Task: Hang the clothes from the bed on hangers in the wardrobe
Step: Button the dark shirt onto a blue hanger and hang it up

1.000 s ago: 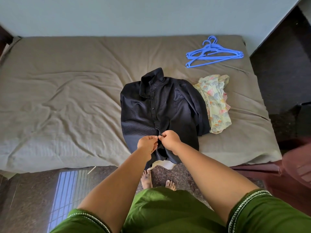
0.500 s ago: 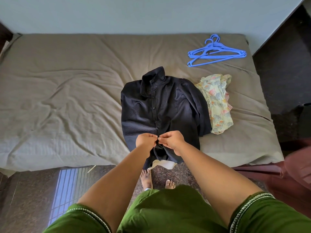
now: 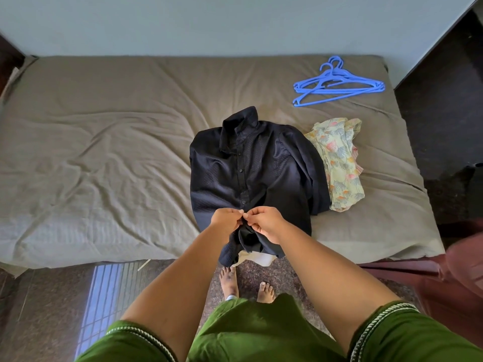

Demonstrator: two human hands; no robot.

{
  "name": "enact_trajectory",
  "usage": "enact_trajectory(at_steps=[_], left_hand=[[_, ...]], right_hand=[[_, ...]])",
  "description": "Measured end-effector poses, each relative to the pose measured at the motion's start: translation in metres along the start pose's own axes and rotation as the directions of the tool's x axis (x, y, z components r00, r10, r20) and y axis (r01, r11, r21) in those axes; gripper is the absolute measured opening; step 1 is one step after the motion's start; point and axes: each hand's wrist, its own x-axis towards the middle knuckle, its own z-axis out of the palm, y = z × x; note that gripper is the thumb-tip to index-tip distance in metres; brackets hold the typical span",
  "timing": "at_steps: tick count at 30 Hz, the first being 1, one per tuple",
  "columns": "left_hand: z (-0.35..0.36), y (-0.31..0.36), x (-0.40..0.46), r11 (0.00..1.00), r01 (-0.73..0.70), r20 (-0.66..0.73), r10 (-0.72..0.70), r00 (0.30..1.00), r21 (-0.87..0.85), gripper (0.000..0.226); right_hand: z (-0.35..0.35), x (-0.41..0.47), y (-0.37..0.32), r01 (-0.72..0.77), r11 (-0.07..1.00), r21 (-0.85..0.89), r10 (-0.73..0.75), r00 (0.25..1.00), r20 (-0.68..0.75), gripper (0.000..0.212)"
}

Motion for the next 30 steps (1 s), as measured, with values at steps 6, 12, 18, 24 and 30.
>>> enact_trajectory(at_steps=[6,12,18,24,30], left_hand=[[-0.003,-0.013,0.001,0.997,-0.081,0.082,0.079,0.993,0.020,0.015],[-0.004,-0.004,0.007,0.325,-0.332,0.204,0.372,0.906,0.885,0.032],[0.031,0.019,0.019,0.417,-0.348,0.280,0.215,0.935,0.840,0.061],[0.102,0.029,0.037,0.582,-0.389,0.349,0.185,0.918,0.714,0.050],[0.157,0.022,0.073,0.594,-0.367,0.368,0.126,0.921,0.716,0.049]], right_hand=[[-0.004,0.002,-0.004,-0.128,0.971,0.200,0.105,0.987,0.124,0.017],[0.000,0.017,0.014,-0.139,0.939,-0.315,0.092,0.983,-0.161,0.020],[-0.063,0.032,0.002,-0.131,0.825,-0.550,-0.126,0.906,-0.404,0.040],[-0.138,0.059,0.008,-0.206,0.814,-0.543,-0.116,0.859,-0.500,0.055],[-0.169,0.089,0.029,-0.278,0.767,-0.578,-0.008,0.897,-0.443,0.049]])
